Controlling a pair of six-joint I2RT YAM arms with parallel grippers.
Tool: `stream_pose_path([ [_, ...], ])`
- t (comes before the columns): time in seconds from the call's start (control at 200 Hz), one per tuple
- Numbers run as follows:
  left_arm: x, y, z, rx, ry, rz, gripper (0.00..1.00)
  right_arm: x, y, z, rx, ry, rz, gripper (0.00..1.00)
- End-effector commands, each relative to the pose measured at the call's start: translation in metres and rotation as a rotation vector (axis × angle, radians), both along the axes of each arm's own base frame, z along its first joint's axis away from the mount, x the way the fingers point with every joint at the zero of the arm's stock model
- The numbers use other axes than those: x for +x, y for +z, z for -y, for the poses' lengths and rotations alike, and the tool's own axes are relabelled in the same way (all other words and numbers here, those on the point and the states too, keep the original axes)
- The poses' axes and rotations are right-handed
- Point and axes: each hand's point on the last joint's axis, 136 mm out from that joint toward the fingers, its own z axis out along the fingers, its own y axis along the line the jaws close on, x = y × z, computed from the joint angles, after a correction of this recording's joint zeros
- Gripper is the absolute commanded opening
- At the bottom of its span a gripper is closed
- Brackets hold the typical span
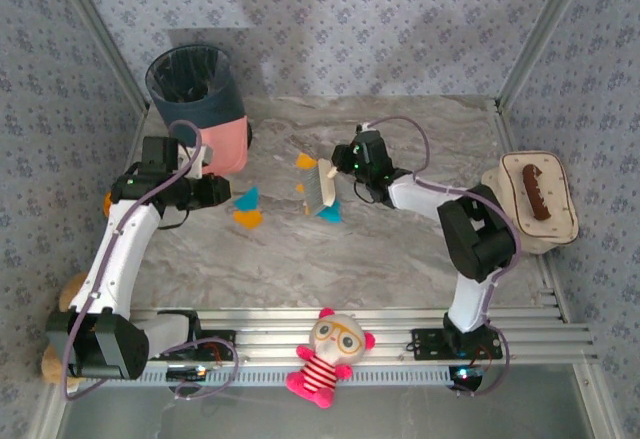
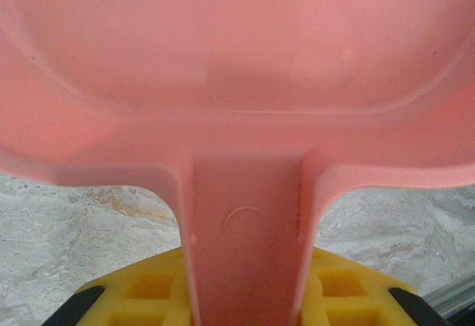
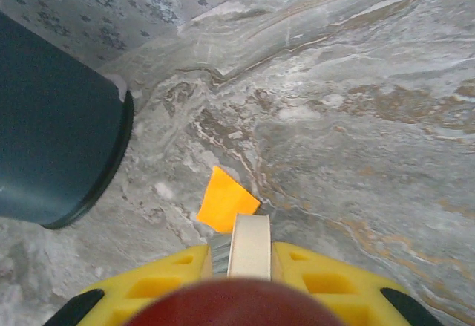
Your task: Sweep away the paper scraps from the table
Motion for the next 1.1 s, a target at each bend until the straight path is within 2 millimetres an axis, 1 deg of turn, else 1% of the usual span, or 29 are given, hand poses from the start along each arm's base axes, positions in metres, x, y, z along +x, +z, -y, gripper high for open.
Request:
stream_pose_path([
  [0.0, -0.002, 0.006, 0.008, -0.032, -0.027, 0.007, 0.00, -0.014, 0.005, 0.019, -0.159, -0.003, 0.012, 0.00],
  [0.125, -0.003, 0.005, 0.012, -0.031, -0.039, 0.001, 0.00, -0.025, 0.011, 0.033, -0.238, -0.005, 0.021, 0.00],
  [0.19, -0.004, 0.004, 0.013, -0.031, -0.042, -0.002, 0.00, -0.030, 0.019, 0.038, -0.256, -0.004, 0.028, 0.00],
  [0.295, -0.004, 0.003, 0.016, -0.031, -0.052, -0.006, 0.00, -0.035, 0.036, 0.037, -0.239, 0.027, 0.056, 0.00],
  [0.35, -0.004, 0.003, 0.017, -0.030, -0.053, -0.007, 0.00, -0.036, 0.048, 0.032, -0.195, 0.057, 0.078, 0.00],
  [0.415, -0.003, 0.003, 0.018, -0.032, -0.058, -0.004, 0.00, -0.032, 0.061, 0.027, -0.124, 0.079, 0.100, 0.00],
  [0.455, -0.003, 0.003, 0.019, -0.030, -0.061, -0.004, 0.00, -0.028, 0.067, 0.025, -0.080, 0.087, 0.109, 0.00],
  [0.56, -0.003, 0.003, 0.021, -0.030, -0.067, -0.006, 0.00, -0.015, 0.076, 0.018, 0.038, 0.099, 0.115, 0.00],
  [0.68, -0.004, 0.002, 0.023, -0.030, -0.073, -0.007, 0.00, 0.003, 0.077, 0.005, 0.113, 0.111, 0.109, 0.00],
  [0.7, -0.004, 0.003, 0.023, -0.030, -0.073, -0.006, 0.00, 0.006, 0.076, 0.002, 0.116, 0.118, 0.108, 0.00],
  [0.715, -0.004, 0.003, 0.023, -0.030, -0.074, -0.005, 0.00, 0.007, 0.071, 0.001, 0.116, 0.123, 0.100, 0.00],
  [0.72, -0.004, 0.003, 0.023, -0.030, -0.074, -0.005, 0.00, 0.010, 0.078, -0.001, 0.131, 0.120, 0.108, 0.00],
  [0.74, -0.004, 0.003, 0.023, -0.029, -0.075, -0.005, 0.00, 0.014, 0.083, -0.005, 0.153, 0.122, 0.113, 0.00],
  [0.949, -0.005, 0.000, 0.023, -0.024, -0.083, -0.015, 0.00, 0.047, 0.067, -0.034, 0.250, 0.152, 0.064, 0.00],
  [1.004, -0.005, -0.001, 0.023, -0.023, -0.085, -0.016, 0.00, 0.056, 0.068, -0.040, 0.275, 0.154, 0.070, 0.00],
  [1.094, -0.005, -0.001, 0.024, -0.022, -0.089, -0.018, 0.00, 0.067, 0.062, -0.046, 0.301, 0.140, 0.066, 0.00],
])
